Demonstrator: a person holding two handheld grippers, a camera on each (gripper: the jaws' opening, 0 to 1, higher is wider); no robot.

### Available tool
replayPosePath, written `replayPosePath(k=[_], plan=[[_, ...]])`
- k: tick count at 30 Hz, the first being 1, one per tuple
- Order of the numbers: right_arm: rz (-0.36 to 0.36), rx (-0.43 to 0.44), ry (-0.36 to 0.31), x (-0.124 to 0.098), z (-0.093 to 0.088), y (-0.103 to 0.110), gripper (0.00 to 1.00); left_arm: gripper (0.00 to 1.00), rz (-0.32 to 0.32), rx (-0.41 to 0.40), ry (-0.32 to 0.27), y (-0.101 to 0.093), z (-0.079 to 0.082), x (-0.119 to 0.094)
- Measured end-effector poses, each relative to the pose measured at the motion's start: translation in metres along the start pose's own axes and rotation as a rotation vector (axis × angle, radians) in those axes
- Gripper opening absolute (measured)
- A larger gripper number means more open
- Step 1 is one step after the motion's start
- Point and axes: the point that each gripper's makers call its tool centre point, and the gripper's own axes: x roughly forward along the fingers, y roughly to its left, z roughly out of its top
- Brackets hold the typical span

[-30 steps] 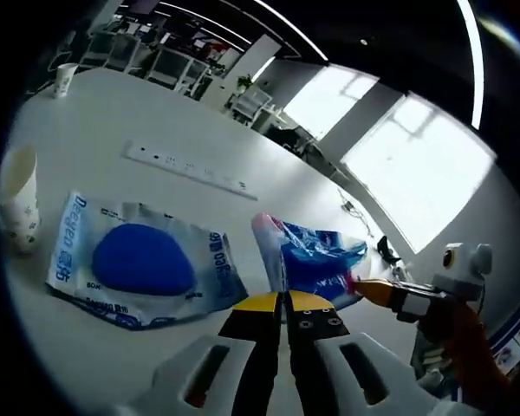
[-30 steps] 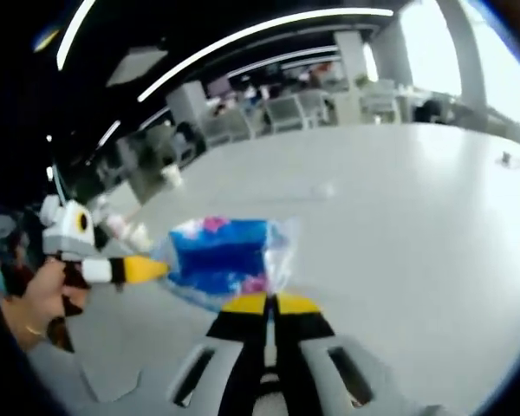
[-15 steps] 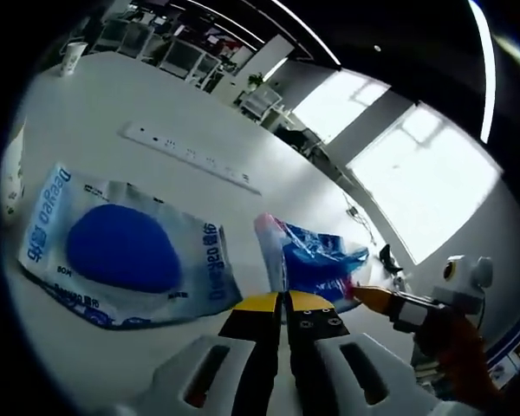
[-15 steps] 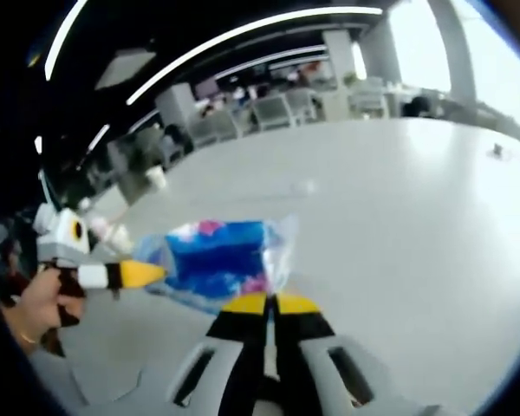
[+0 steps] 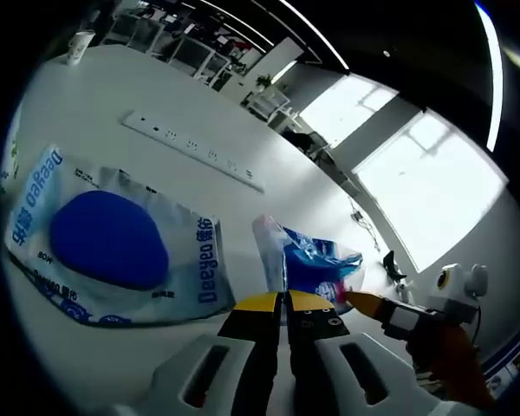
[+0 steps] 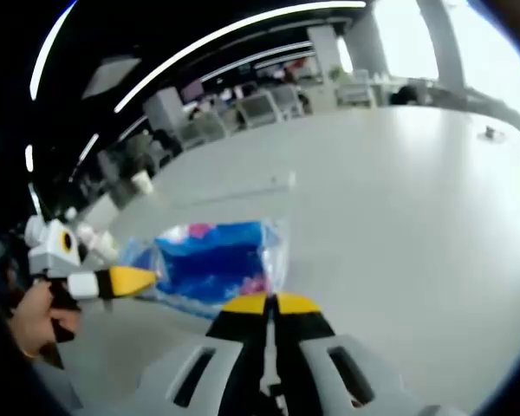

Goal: Arrange the tabletop items into an orderly group along one side of the table until the central work area is clear of visible clutter.

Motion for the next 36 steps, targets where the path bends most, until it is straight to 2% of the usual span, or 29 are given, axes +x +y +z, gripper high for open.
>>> replayPosePath(k=[4,7,12,15,23,27,29,36], plan=[[0.002,0.019,0.003,0.006,-0.003,-0.003,0.0,0.02,0.046,-0.003,-0.017,0.006,0.0,0.006],[-0.008,0.009,0.017,0.011,-0.006,-0.006,0.0,0.02,0.065,-0.022,0.0,0.009,-0.004,0.011],[-0.005,0.013,0.027,0.017,-0.009,-0.011,0.0,0.02,0.086,-0.007,-0.016,0.01,-0.002,0.016],[-0.006,0.006,0.037,0.022,-0.011,-0.014,0.0,0.02,0.114,-0.008,-0.009,0.014,-0.005,0.021],[-0.007,0.002,0.047,0.031,-0.014,-0.02,0.0,0.02,0.161,0.048,-0.019,0.019,-0.01,0.026],[-0.013,0.0,0.054,0.033,-0.016,-0.022,0.0,0.02,0.169,0.058,-0.022,0.02,-0.012,0.027],[-0.013,0.009,0.052,0.034,-0.016,-0.023,0.0,0.02,0.163,0.074,-0.045,0.02,-0.008,0.028],[-0.015,0.0,0.054,0.036,-0.018,-0.024,0.0,0.03,0.164,0.078,-0.042,0.021,-0.008,0.029]])
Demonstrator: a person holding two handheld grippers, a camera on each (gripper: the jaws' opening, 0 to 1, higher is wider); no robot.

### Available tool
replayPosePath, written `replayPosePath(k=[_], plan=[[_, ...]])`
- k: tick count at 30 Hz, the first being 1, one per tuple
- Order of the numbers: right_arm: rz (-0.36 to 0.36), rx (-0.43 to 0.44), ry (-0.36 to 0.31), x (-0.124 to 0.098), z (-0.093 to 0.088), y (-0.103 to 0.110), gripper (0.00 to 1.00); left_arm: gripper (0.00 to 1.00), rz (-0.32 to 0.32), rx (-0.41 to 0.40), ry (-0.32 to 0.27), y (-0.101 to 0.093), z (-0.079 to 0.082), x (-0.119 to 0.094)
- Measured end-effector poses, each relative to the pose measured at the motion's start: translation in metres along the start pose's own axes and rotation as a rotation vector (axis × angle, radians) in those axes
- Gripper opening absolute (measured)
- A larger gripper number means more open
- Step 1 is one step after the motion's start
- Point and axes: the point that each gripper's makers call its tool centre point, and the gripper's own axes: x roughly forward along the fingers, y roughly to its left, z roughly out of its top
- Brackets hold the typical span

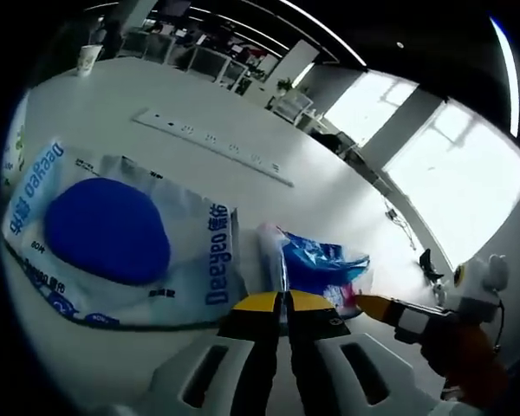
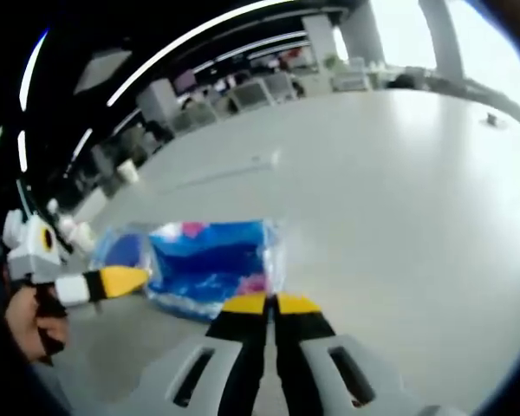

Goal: Arrange the tabletop items into an orderly group along one side of the table until the central work area is clear of visible clutter.

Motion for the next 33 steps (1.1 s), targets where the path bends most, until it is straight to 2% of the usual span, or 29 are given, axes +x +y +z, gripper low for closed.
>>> replayPosePath(k=[4,10,13,16,18,20,22,27,33], plan=[[-0.008,0.0,-0.002,0.0,0.0,-0.001,0.01,0.05,-0.004,0.019,-0.019,-0.002,0.003,-0.002],[-0.005,0.006,-0.011,-0.001,0.002,0.001,0.09,0.14,-0.003,0.053,-0.049,-0.008,0.007,-0.009],[-0.003,0.008,-0.026,-0.003,0.005,0.004,0.19,0.19,-0.022,0.074,-0.068,-0.012,0.012,-0.011],[-0.009,-0.017,-0.034,-0.006,0.008,0.007,0.28,0.25,-0.056,0.138,-0.11,-0.02,0.021,-0.016],[-0.004,-0.026,-0.032,-0.007,0.008,0.009,0.32,0.27,-0.064,0.155,-0.109,-0.023,0.023,-0.019],[0.009,-0.034,-0.022,-0.009,0.007,0.012,0.33,0.29,-0.068,0.222,-0.12,-0.026,0.026,-0.021],[0.019,-0.05,-0.023,-0.011,0.007,0.016,0.37,0.34,-0.08,0.212,-0.116,-0.028,0.026,-0.022],[0.043,-0.054,0.002,-0.015,0.003,0.024,0.46,0.46,-0.109,0.264,-0.101,-0.031,0.028,-0.026],[0.063,-0.09,0.012,-0.021,0.002,0.033,0.66,0.58,-0.13,0.283,-0.093,-0.031,0.031,-0.034]])
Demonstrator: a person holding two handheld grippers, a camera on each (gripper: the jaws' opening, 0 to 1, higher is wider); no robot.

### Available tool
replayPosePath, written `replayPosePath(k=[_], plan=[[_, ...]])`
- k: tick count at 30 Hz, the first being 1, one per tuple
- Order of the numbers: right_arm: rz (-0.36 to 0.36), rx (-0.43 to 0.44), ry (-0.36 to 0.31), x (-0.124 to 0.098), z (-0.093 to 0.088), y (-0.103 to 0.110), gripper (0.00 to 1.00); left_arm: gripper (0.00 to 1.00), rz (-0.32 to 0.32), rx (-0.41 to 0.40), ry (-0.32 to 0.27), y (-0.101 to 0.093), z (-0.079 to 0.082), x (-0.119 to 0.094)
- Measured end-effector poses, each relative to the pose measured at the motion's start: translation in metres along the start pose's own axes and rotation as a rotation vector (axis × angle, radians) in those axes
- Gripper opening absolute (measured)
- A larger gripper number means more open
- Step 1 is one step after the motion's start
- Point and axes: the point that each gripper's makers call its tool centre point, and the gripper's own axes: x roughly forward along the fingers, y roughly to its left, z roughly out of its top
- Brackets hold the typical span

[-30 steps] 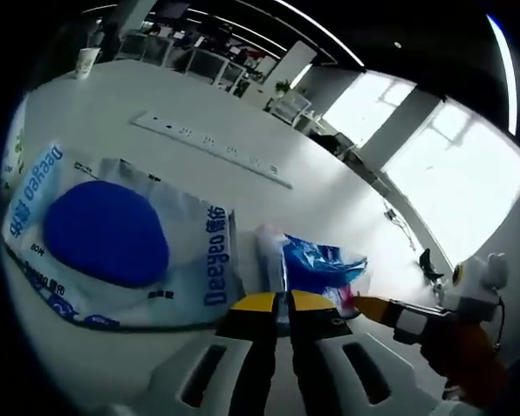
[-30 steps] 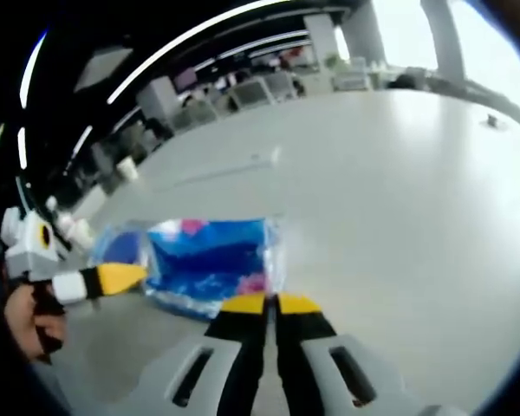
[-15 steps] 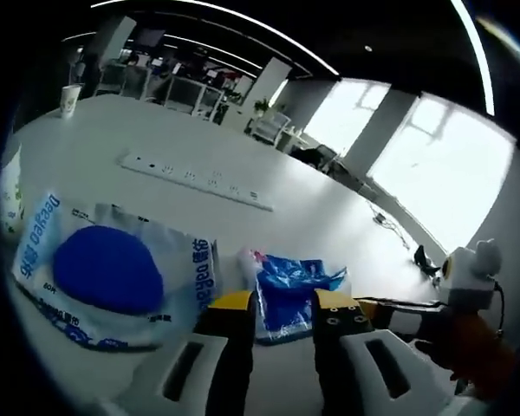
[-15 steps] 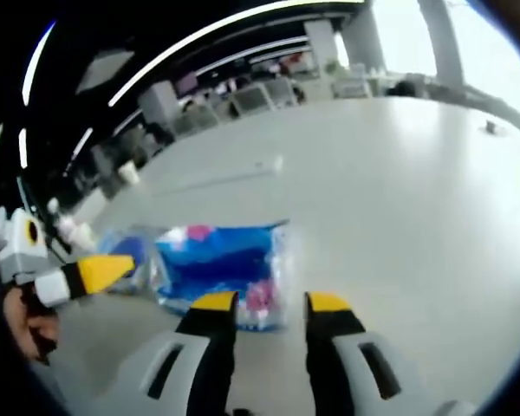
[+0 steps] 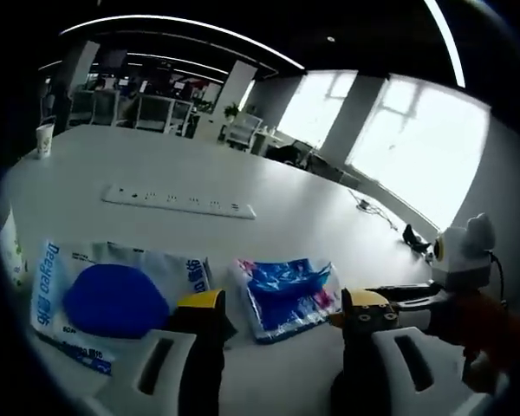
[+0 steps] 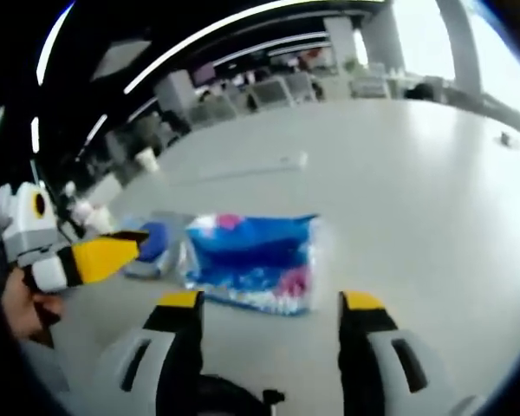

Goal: Arrange the tabletop items into an orderly group along one side of the table until the central work area is clear of visible clutter.

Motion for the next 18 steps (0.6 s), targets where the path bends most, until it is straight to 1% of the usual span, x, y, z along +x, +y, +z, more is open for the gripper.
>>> replayPosePath(k=[4,6,8,11,14,15,18], plan=[[0.025,-0.021,0.012,-0.005,-0.002,0.007,0.73,0.67,-0.002,0.023,0.007,0.002,0.002,-0.008],[0.037,-0.041,0.015,-0.008,-0.003,0.012,0.76,0.7,0.017,0.044,0.008,0.004,0.002,-0.014],[0.042,-0.049,0.027,-0.012,-0.004,0.015,0.78,0.75,0.014,0.055,-0.003,0.004,0.005,-0.02],[0.058,-0.051,0.028,-0.018,-0.004,0.021,0.78,0.8,0.0,0.061,-0.001,0.002,0.007,-0.025],[0.079,-0.067,0.033,-0.025,-0.005,0.029,0.79,0.88,-0.006,0.077,-0.003,0.001,0.01,-0.029],[0.081,-0.076,0.034,-0.027,-0.004,0.031,0.79,0.89,-0.01,0.094,-0.009,0.0,0.013,-0.031],[0.079,-0.091,0.032,-0.034,-0.004,0.033,0.79,0.94,-0.02,0.096,-0.004,0.001,0.016,-0.037]])
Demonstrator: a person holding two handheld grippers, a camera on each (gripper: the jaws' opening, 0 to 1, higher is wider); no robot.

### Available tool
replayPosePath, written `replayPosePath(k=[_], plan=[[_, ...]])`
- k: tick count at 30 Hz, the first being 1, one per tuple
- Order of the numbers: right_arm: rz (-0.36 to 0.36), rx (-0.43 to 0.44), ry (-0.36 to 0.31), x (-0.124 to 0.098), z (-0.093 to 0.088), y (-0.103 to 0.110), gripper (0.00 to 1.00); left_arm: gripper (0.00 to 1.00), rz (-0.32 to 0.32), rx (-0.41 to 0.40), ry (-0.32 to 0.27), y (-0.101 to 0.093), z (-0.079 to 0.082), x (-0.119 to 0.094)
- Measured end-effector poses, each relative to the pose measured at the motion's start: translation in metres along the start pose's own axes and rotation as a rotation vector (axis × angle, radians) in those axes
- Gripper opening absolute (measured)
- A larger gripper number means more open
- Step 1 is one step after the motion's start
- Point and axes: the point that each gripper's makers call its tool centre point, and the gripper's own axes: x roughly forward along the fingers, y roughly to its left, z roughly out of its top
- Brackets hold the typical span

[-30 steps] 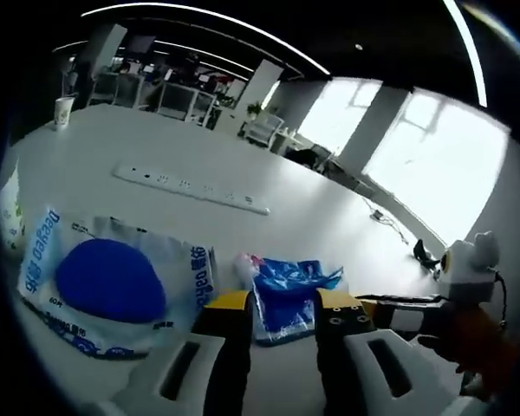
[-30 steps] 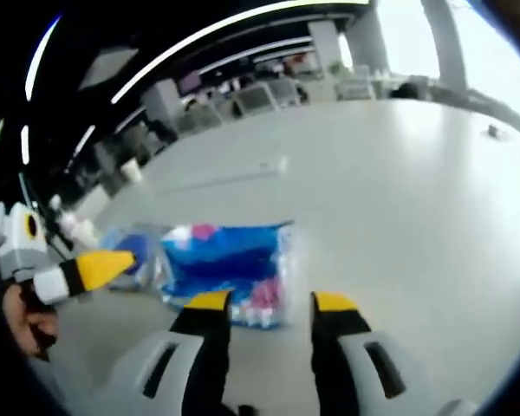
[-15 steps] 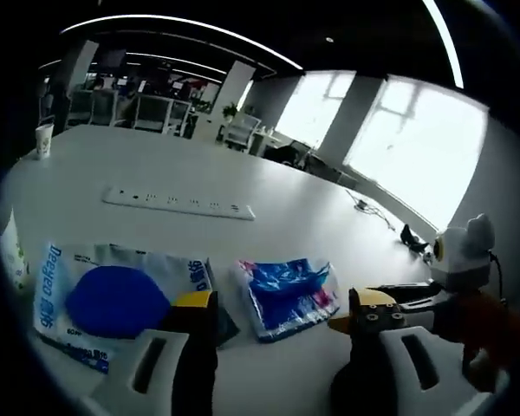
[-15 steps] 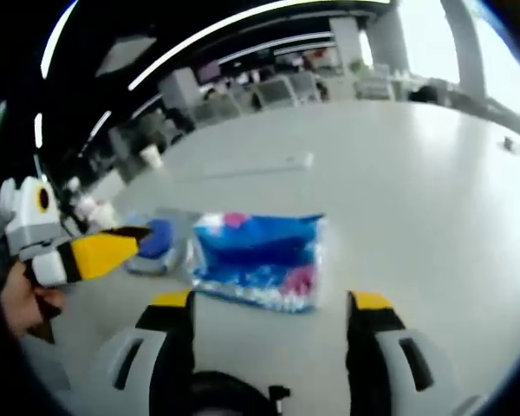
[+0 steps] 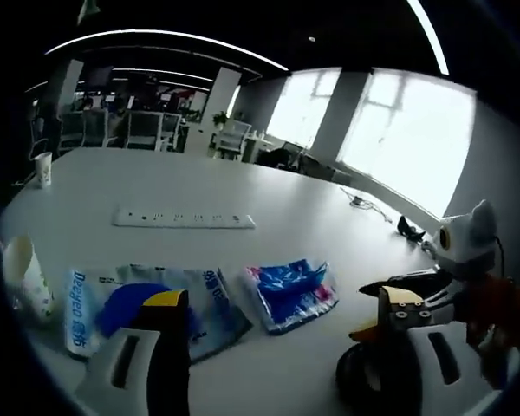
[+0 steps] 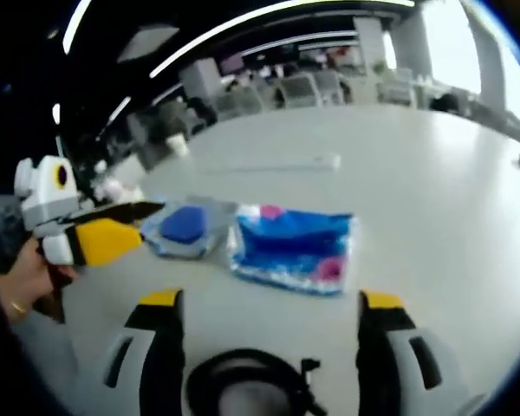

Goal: Arrange the tabletop items into an orderly group along one side of the table until the central work area is clear of visible clutter.

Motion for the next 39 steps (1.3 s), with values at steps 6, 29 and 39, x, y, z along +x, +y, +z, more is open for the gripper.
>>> replayPosePath(k=[6,29,39], plan=[[0.008,-0.029,0.018,-0.012,-0.005,0.006,0.8,1.0,-0.023,0.006,-0.005,0.0,0.006,-0.01],[-0.02,-0.155,0.17,-0.026,-0.06,-0.009,0.59,0.98,-0.038,0.016,-0.023,0.013,0.016,-0.06],[-0.039,-0.225,0.233,-0.021,-0.08,-0.015,0.35,0.98,-0.022,0.062,0.025,0.013,0.015,-0.075]])
